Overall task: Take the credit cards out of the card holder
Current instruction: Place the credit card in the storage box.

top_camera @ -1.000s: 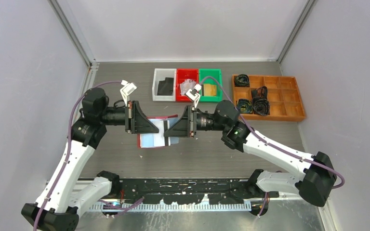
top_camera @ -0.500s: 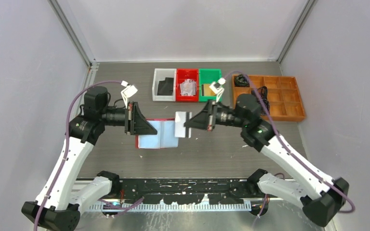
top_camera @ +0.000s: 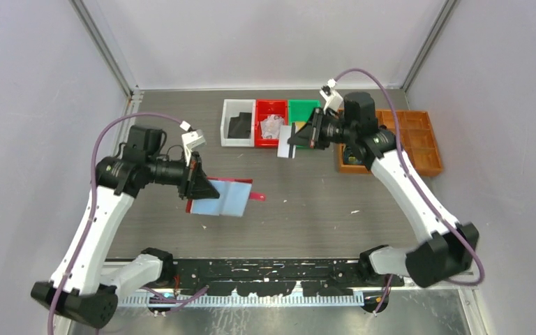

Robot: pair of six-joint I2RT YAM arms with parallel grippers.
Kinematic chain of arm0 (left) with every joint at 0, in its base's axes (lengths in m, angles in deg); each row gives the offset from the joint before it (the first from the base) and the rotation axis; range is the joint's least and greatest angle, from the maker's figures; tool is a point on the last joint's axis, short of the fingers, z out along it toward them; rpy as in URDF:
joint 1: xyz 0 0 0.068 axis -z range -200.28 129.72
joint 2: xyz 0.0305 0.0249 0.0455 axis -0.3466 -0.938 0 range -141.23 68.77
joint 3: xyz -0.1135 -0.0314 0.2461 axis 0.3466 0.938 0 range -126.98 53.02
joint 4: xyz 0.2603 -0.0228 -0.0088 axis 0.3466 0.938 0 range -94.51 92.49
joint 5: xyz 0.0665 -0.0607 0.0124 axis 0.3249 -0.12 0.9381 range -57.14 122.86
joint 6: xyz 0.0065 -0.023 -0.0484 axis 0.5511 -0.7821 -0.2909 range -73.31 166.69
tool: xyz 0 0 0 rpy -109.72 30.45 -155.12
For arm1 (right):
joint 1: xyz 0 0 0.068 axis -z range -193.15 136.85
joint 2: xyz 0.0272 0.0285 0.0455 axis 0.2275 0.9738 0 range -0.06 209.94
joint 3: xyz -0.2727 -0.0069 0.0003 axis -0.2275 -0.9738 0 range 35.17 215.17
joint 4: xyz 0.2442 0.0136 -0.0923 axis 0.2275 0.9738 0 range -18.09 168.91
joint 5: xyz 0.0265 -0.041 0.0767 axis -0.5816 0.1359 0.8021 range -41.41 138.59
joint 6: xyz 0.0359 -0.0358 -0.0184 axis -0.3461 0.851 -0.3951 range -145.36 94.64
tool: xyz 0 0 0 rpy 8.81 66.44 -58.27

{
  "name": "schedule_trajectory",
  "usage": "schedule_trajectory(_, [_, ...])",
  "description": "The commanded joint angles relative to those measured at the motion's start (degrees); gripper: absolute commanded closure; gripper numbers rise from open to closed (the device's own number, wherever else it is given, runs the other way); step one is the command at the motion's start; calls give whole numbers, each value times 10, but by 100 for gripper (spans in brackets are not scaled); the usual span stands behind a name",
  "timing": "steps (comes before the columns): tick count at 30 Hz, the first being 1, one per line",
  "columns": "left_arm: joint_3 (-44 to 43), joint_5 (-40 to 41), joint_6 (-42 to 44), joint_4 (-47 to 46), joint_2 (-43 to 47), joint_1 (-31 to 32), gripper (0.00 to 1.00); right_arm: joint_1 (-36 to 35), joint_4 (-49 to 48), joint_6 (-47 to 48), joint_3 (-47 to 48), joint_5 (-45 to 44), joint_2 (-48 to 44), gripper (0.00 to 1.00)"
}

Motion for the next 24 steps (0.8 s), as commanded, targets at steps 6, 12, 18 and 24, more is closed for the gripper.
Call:
schedule_trajectory(6, [-83, 161, 193, 137, -154, 2, 100, 26, 30, 99, 240, -76, 260, 91])
schedule_trajectory(12, [-90, 183, 263, 163, -194, 22, 100, 27, 99, 112, 456, -92, 489, 92])
schedule_trajectory(18, [-81, 147, 340, 193, -185, 39, 100, 27, 66, 100, 517, -100, 572, 91])
schedule_trajectory(24, [-81, 159, 354, 213, -173, 63, 100, 26, 54, 92, 537, -95, 614, 89])
